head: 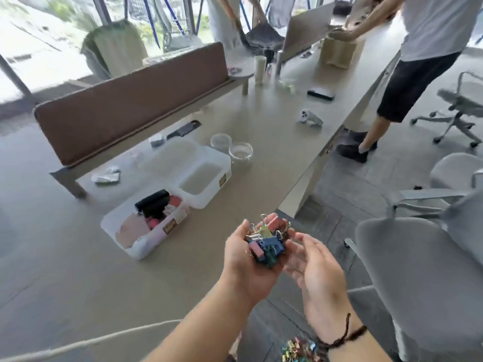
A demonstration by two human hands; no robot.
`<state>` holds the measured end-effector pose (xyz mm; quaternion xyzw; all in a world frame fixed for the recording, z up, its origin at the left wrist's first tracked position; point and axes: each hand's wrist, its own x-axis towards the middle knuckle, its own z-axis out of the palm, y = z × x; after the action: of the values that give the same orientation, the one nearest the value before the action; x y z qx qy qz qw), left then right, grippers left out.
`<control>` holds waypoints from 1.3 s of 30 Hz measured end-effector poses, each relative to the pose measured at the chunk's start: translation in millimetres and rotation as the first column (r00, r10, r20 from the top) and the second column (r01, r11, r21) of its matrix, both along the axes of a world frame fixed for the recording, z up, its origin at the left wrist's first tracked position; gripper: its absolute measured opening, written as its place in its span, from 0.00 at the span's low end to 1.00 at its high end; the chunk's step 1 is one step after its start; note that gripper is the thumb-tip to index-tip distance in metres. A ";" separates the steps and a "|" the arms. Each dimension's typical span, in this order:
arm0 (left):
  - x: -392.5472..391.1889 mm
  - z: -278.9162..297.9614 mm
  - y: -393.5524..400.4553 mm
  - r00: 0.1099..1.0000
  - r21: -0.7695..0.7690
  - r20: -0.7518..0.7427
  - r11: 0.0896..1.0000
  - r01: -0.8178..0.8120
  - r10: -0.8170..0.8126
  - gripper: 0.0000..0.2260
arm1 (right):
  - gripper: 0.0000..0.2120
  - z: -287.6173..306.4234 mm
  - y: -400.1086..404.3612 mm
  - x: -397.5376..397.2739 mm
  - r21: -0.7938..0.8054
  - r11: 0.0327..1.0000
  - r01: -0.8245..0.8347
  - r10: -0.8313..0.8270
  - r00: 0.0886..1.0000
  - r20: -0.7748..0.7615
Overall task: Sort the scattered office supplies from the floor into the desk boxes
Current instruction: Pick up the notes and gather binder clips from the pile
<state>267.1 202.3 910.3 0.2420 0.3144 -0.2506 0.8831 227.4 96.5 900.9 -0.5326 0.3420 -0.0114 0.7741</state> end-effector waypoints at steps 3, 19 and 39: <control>57.1 -8.0 39.9 0.995 -0.014 0.003 0.995 -0.097 0.097 0.24 | 0.12 0.2 29.9 57.4 0.042 0.997 -0.059 0.059 0.998 0.005; 288.5 -106.9 174.4 0.944 0.375 -0.095 0.889 -0.261 0.317 0.18 | 0.27 -68.2 166.6 311.3 0.325 0.906 -0.272 0.350 0.912 -0.214; 277.0 -97.3 149.5 0.991 0.507 -0.005 0.854 -0.116 0.137 0.13 | 0.25 -83.7 92.2 286.2 0.356 0.899 -0.256 0.331 0.929 -0.168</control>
<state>544.1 351.8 813.1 0.4385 0.4022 -0.1058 0.7967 513.6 188.6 817.2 -0.4398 0.3396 0.2233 0.8009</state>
